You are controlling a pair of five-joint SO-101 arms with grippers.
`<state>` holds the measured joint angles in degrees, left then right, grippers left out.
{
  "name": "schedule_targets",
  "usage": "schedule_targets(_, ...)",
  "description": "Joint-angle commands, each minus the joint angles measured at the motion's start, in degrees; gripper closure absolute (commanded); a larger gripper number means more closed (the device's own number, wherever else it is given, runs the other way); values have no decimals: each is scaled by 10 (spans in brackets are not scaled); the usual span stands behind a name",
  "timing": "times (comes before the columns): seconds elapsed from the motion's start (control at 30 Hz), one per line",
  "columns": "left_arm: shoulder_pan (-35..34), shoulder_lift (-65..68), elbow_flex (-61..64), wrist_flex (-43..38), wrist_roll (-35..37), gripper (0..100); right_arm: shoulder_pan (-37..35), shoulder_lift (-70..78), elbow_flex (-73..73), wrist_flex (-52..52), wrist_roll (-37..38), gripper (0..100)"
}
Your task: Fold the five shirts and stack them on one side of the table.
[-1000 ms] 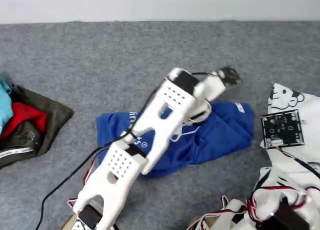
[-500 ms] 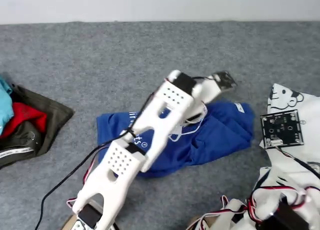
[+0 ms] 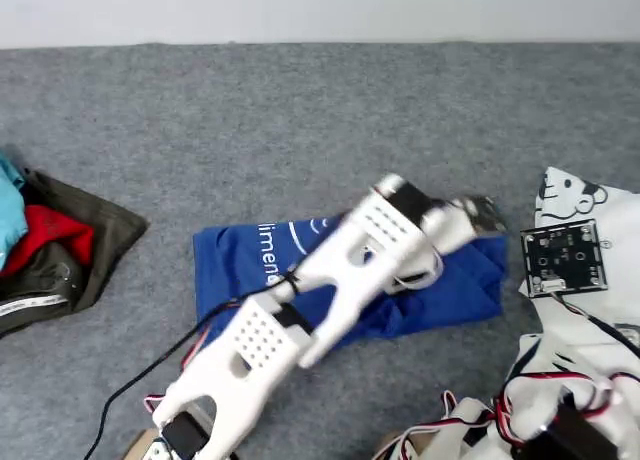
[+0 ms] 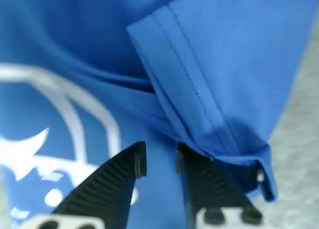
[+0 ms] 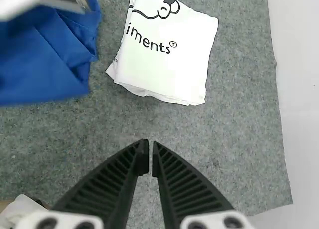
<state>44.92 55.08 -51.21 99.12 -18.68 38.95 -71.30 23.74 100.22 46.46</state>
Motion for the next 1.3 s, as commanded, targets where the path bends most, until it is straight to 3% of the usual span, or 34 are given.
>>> schedule_targets(0.0,40,-36,-52,15,18,893,7,4,-3,13,-2,972)
schedule_targets(0.2,62,-35,-78,15,21,892,7,4,-2,13,-2,972)
schedule_targets(0.4,34,-25,-66,13,19,892,7,4,-2,13,-2,972)
schedule_targets(0.8,-113,46,-105,14,-24,892,6,4,-2,13,-4,972)
schedule_targets(1.27,11,-40,-109,15,-19,892,6,5,-1,13,-4,972)
